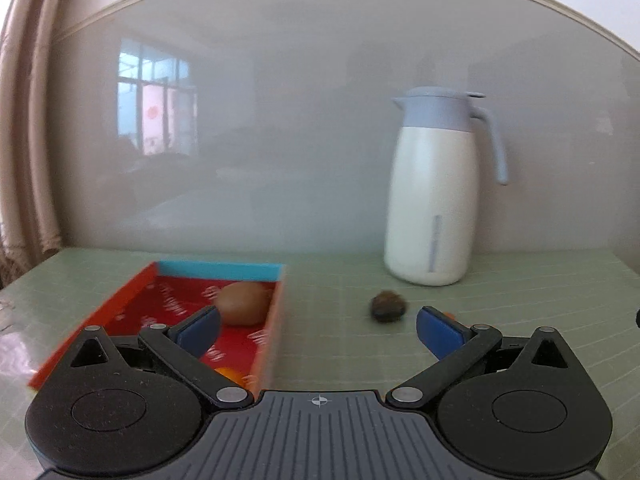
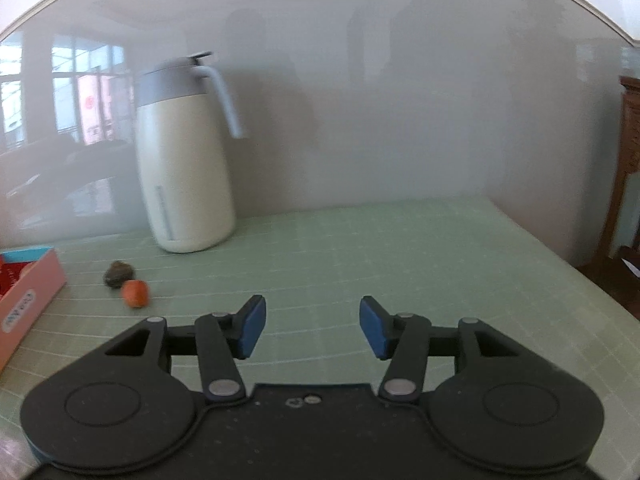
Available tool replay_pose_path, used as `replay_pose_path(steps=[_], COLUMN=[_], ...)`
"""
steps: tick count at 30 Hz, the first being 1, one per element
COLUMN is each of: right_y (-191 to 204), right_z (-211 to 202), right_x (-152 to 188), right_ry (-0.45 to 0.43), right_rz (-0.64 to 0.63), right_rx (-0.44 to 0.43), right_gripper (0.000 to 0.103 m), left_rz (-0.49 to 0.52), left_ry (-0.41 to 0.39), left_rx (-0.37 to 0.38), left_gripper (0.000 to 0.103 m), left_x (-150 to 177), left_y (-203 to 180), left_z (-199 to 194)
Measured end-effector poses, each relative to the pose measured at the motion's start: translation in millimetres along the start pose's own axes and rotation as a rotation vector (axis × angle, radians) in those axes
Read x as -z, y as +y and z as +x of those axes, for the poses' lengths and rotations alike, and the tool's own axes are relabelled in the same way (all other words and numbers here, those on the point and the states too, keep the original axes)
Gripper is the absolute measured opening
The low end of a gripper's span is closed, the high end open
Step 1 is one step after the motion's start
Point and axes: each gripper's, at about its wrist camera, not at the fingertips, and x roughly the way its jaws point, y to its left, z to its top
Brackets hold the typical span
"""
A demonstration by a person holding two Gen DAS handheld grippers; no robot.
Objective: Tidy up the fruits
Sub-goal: 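Move the left gripper to the other carrot chunk and grasp it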
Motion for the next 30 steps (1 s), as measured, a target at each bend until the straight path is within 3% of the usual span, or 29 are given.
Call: replay_pose_path(steps=[5,10,15,16,17,20,26,30], right_y=[-26.1,-64.1,-97.5,-99.0,-100.2,-99.7,-106.8,-118.8], right_z=[-1.6,3.0,1.5,2.5,2.7,4.9,10.1,17.0], right_x=[3.0,2.2,5.6,5.6,5.8,5.1,1.0,0.8], right_ry=[-0.003,-0.015,-0.013,-0.012,-0.011,-0.012,-0.015,-0.007], right_rz=[0.041,0.125,0.206,0.209,0.211,0.216,0.277,0.294], right_rx=[0.054,0.181,0.242,0.245,0.246,0.245,0.244,0.303], right_gripper=[0.052,0.053,0.056,0.057,0.057,0.058,0.059,0.059], left_rz=[0.032,0.088,0.118,0.128,0.143,0.171,0.187,0.193], left_ry=[0.019,0.042,0.079,0.087,0.099,0.147,0.191,0.218], left_rx=[0.051,0.097,0.099,0.098,0.097,0.094,0.072,0.08], left_gripper=[0.103,0.103,0.102,0.1,0.089,0.071,0.07,0.066], left_x=[-0.9,-1.3,-2.6,-2.2,-2.3,0.1,7.4,10.4], left_y=[-36.0,-73.5,-98.4,-102.4,-108.1,-120.0,-129.1,-132.2], left_z=[9.8,30.6,56.4,61.4,68.2,87.7,112.1,116.4])
